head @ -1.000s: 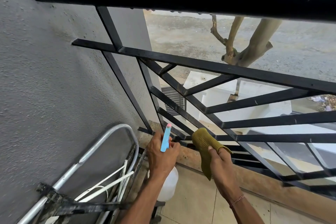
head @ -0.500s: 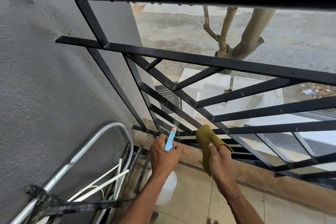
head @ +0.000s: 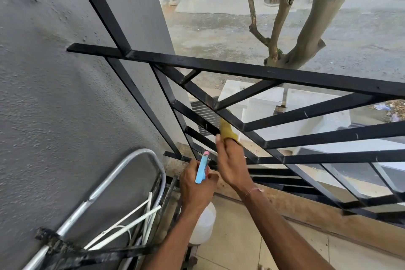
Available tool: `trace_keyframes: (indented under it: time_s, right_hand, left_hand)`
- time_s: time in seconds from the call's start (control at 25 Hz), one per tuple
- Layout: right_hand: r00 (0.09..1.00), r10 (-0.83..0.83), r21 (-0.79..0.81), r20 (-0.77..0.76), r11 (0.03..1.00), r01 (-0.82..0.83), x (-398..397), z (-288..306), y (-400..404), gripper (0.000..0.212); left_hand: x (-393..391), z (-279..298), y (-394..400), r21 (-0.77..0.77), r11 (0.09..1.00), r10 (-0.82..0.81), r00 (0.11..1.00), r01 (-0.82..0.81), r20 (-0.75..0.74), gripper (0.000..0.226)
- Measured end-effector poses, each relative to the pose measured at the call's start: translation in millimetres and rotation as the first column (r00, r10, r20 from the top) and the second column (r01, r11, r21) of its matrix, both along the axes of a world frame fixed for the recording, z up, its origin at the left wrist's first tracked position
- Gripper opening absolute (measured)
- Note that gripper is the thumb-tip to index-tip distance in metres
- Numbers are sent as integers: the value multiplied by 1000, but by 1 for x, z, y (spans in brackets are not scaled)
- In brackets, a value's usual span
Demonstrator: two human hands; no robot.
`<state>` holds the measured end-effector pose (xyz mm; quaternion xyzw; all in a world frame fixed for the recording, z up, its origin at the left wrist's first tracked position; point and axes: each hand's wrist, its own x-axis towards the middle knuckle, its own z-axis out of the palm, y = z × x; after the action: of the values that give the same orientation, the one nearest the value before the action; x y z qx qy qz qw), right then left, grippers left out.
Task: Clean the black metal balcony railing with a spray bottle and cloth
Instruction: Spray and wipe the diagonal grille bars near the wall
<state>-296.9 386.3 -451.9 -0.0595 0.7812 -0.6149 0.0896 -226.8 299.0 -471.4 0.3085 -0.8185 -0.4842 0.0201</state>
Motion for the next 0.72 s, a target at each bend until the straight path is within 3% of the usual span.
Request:
trace_keyframes:
  time_s: [0.16,0.32,0.4,0.48,0.72]
  right_hand:
    - [901,249,133,-355,968,-215,-32,33,-69,20]
    - [828,153,261,-539,965,-8,-39,31,-120,39]
    - [829,208,348,-520,937,-17,-35,15,-117,72]
    - [844,280,360,-457,926,-113,-35,-4,-102,87]
    - [953,245,377,-178,912,-164,-23,-62,-46,82]
  left_hand:
    - [5,11,-26,-21,997,70,989,-73,-127,22]
    - [5,17,-47,-56,994,88,985,-97,-149,41]
    - [7,9,-54,-68,992,96,985,-106,-143,34]
    - [9,4,-56,-81,990,104,986,-115,-131,26]
    - [1,-2,-51,-144,985,67,979,-96,-191,21]
